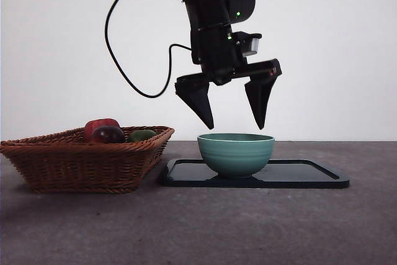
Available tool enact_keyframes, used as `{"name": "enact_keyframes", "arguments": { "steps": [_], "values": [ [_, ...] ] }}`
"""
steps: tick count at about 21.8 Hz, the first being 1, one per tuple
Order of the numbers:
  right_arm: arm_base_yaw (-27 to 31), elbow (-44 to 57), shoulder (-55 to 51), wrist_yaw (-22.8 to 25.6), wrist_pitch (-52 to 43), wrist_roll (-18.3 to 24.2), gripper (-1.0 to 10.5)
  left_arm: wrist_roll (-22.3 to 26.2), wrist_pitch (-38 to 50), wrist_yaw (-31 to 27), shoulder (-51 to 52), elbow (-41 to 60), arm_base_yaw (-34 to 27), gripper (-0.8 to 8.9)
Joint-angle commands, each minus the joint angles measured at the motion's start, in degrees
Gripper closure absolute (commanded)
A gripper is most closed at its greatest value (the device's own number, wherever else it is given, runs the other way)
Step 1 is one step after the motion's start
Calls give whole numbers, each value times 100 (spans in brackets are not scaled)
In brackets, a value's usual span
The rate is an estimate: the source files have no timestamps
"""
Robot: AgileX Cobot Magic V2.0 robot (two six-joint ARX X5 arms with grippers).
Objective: Pick up the wifruite, put it on the bowl, pick up the plate, put it on desk
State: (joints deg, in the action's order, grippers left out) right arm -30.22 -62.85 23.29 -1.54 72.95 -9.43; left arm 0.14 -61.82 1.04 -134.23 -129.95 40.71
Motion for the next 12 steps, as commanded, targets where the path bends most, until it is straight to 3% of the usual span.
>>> {"name": "enact_keyframes", "arguments": {
  "steps": [1, 12],
  "values": [
    [-35, -50, 15, -15, -42, -63, 399, 76, 85, -20, -238, -203, 39, 203],
    [-35, -50, 15, -15, -44, -63, 399, 72, 299, -20, -369, -203, 39, 226]
  ]
}}
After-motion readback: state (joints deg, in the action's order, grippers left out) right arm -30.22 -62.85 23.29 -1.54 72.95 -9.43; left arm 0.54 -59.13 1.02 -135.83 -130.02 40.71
